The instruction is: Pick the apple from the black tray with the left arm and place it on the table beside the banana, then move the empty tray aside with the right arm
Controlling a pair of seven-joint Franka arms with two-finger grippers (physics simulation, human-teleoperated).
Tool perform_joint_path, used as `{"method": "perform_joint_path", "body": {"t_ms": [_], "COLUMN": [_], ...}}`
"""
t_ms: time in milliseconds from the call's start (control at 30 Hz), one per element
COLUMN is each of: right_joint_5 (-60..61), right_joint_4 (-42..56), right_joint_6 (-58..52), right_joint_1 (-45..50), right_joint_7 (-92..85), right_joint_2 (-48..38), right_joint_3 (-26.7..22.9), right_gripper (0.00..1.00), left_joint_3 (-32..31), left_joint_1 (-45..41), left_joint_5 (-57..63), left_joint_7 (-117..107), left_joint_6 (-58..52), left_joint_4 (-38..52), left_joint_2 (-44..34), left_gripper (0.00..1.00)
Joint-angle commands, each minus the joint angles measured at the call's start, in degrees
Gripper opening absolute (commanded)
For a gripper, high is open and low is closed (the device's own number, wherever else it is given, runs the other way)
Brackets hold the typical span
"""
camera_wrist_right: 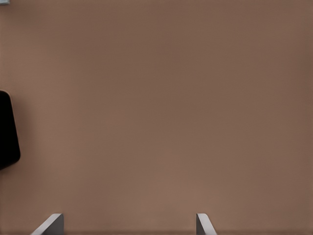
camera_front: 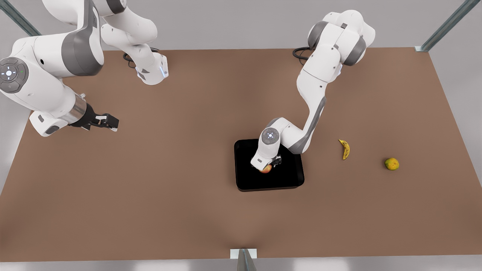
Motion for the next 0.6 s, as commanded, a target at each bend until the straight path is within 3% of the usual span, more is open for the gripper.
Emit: {"method": "perform_joint_path", "body": {"t_ms": [0,33,100,200,267,433,567], "right_joint_5": [0.0,0.0,0.0,-0.1,-0.1,-0.1,0.0], "right_joint_4": [0.0,0.0,0.0,0.0,0.0,0.0,0.0], "right_joint_6": [0.0,0.0,0.0,0.0,0.0,0.0,0.0], "right_joint_1": [0.0,0.0,0.0,0.0,0.0,0.0,0.2], "right_joint_7": [0.7,0.7,0.7,0.7,0.7,0.7,0.7], "right_joint_2": [-0.1,-0.1,-0.1,-0.1,-0.1,-0.1,-0.1], "right_joint_3": [0.0,0.0,0.0,0.0,0.0,0.1,0.1], "right_gripper": [1.0,1.0,1.0,1.0,1.0,1.0,1.0], "left_joint_3": [0.1,0.1,0.1,0.1,0.9,1.5,1.5], "left_joint_1": [0.0,0.0,0.0,0.0,-0.2,0.5,6.5], "left_joint_5": [0.1,0.1,0.1,0.1,0.2,0.2,-0.4], "left_joint_7": [-1.9,-1.9,-1.9,-1.9,-1.5,6.9,23.2], "left_joint_6": [1.5,1.6,1.9,2.2,1.5,-15.9,-28.7], "left_joint_4": [0.0,0.0,0.0,0.0,0.0,0.1,0.0], "left_joint_2": [0.2,0.3,0.5,0.6,0.3,-8.2,-15.2], "left_gripper": [1.0,1.0,0.82,0.72,0.73,0.73,0.73]}}
